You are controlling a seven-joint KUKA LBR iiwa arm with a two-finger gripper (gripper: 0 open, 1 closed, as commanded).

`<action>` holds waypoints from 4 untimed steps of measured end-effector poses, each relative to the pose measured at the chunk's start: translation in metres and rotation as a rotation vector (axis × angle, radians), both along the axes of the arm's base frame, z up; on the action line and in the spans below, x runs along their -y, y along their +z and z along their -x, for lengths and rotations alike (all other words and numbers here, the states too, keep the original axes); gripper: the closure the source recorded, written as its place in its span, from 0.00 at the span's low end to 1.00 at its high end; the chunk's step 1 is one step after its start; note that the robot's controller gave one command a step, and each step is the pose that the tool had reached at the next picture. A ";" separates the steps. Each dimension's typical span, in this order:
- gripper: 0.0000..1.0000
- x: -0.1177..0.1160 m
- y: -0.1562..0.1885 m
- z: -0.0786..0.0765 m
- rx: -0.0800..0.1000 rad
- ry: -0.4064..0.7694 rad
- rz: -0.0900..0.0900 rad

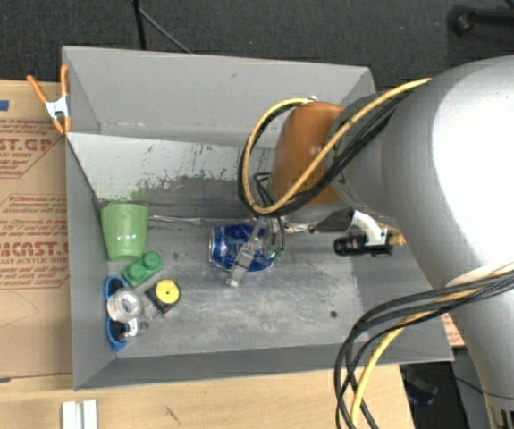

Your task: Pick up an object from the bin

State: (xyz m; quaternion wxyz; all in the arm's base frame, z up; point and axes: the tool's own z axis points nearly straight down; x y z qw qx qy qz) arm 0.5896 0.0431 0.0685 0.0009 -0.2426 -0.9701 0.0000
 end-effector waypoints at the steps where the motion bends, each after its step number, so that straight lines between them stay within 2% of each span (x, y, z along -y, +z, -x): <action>1: 0.00 0.000 0.000 0.000 0.000 0.001 0.001; 2: 1.00 -0.001 0.000 0.000 0.001 0.002 0.000; 3: 1.00 -0.001 0.108 -0.002 0.011 0.003 -0.001; 4: 1.00 -0.002 0.124 -0.003 0.006 0.005 0.000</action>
Offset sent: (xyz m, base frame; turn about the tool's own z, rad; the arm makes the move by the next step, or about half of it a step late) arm 0.0000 0.0000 0.0000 0.0000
